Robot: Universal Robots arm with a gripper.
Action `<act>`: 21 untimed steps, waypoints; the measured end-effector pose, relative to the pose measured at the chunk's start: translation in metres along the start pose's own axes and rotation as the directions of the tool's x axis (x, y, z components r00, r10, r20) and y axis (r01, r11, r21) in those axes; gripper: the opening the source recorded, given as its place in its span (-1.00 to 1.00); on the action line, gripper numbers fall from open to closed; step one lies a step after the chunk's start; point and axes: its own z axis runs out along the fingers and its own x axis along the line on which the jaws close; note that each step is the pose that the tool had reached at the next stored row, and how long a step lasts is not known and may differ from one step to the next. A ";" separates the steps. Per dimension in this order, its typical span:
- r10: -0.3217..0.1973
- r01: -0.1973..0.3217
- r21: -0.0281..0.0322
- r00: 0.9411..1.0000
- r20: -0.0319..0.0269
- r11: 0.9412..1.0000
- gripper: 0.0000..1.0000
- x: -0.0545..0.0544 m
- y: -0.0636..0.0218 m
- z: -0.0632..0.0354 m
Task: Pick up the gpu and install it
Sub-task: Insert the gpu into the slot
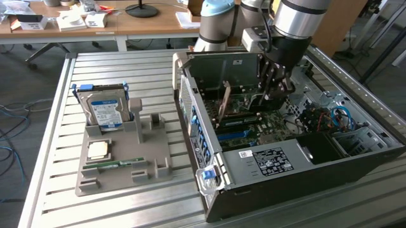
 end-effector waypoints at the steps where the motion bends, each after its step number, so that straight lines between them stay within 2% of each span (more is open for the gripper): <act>1: 0.000 0.000 0.000 1.000 0.000 1.000 -0.47 0.000 0.0001 0.0013; 13: 0.000 0.000 0.000 1.000 0.000 1.000 -0.47 0.000 0.0005 0.0148; 17: 0.000 0.000 0.000 1.000 0.000 1.000 -0.47 0.000 0.0007 0.0153; 21: 0.000 0.000 0.000 1.000 0.000 1.000 -0.47 0.001 0.0047 0.0156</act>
